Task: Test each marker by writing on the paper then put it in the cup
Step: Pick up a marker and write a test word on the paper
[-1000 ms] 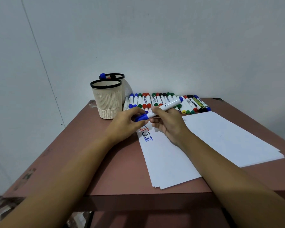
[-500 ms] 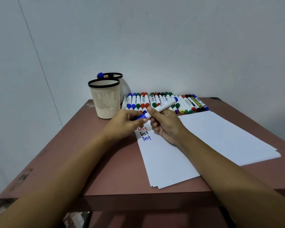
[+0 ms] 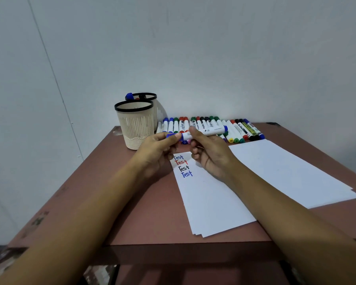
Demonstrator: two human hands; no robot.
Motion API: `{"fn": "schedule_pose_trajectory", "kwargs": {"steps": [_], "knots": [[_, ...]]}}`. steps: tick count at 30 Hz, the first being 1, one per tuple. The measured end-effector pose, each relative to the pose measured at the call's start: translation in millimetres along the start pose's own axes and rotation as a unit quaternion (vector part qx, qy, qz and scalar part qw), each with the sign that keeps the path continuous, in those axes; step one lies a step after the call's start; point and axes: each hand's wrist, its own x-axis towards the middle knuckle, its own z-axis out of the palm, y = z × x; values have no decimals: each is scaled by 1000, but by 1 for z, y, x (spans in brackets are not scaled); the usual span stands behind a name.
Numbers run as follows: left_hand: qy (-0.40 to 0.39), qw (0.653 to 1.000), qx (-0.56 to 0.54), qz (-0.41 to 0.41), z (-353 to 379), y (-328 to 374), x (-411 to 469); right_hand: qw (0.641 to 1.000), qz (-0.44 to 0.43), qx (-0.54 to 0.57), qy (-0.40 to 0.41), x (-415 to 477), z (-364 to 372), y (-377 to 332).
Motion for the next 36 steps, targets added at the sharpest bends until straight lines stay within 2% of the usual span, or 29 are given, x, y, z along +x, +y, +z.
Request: {"fn": "schedule_pose_trajectory", "kwargs": {"steps": [3, 5, 7, 8, 11, 14, 16, 18, 22, 25, 29, 33, 36], "knots": [[28, 999, -9, 18, -5, 4, 2, 997, 34, 38, 61, 1, -2, -3], [48, 998, 3, 44, -8, 7, 2, 992, 25, 56, 111, 3, -7, -6], [66, 993, 52, 80, -12, 15, 4, 988, -15, -14, 151, 5, -10, -5], [76, 988, 92, 99, -14, 20, 6, 980, -43, -93, 171, 5, -10, -2], [122, 956, 212, 162, -17, 48, 14, 902, -157, -362, 173, 8, -13, 12], [149, 921, 286, 219, -18, 88, 28, 787, -193, -574, 119, 14, -18, 24], [173, 891, 341, 244, -23, 113, 43, 731, -180, -651, 94, 16, -20, 28], [196, 869, 379, 250, -30, 131, 62, 701, -173, -688, 75, 14, -20, 28], [238, 813, 476, 235, -43, 141, 94, 694, -161, -699, 65, 12, -18, 26], [227, 788, 532, 210, -51, 131, 112, 693, -161, -700, 63, 12, -17, 25], [213, 791, 550, 166, -56, 116, 126, 695, -155, -700, 56, 11, -17, 24], [211, 816, 524, 124, -57, 101, 131, 689, -153, -706, 54, 11, -16, 23], [205, 814, 531, 117, -58, 93, 134, 690, -151, -706, 53, 11, -17, 24]]}}
